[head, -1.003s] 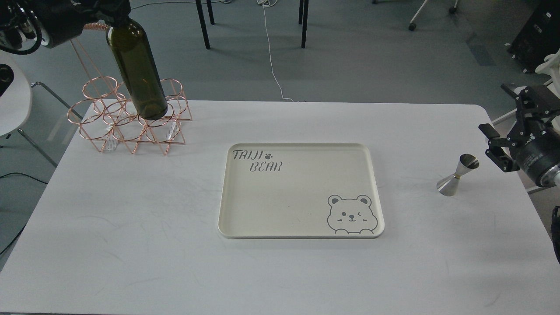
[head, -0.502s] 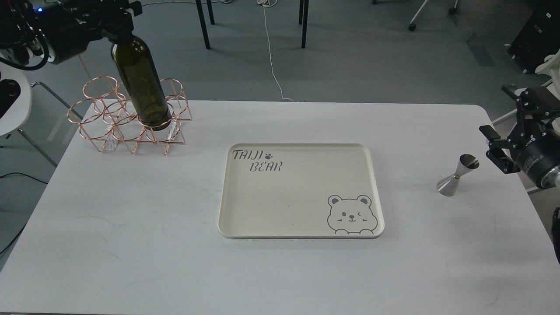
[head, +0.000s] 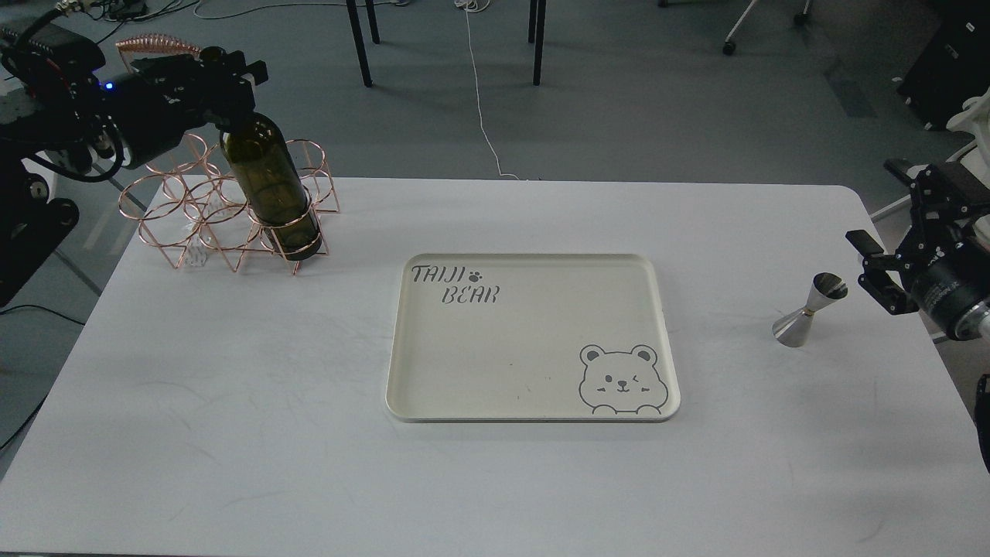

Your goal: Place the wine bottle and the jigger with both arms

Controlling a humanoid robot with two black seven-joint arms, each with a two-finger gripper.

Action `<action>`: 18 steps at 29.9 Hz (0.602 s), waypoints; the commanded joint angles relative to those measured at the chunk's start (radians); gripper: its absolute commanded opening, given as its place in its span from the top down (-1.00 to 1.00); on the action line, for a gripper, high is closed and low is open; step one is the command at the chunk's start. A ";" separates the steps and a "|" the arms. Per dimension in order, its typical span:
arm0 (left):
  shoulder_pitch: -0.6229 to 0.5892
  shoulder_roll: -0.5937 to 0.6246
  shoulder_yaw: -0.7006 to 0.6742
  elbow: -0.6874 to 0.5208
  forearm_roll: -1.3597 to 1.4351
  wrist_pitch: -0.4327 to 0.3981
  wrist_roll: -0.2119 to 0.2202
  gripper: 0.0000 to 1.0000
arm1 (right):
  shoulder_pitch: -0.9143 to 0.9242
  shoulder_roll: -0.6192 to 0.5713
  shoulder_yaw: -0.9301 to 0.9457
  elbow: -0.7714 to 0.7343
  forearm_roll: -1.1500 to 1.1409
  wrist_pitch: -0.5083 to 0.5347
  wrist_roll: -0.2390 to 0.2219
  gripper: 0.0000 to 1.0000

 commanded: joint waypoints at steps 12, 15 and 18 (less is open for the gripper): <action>0.002 -0.006 0.000 0.000 -0.005 0.000 -0.001 -0.30 | 0.001 0.002 0.002 0.002 0.001 0.000 0.000 -0.97; 0.002 -0.003 0.000 -0.001 -0.009 0.000 -0.001 -0.83 | 0.001 0.002 0.002 0.002 0.000 0.000 0.000 -0.97; 0.004 0.014 0.002 -0.009 -0.009 -0.004 -0.001 -0.98 | 0.001 0.002 0.003 0.002 0.000 0.000 0.000 -0.97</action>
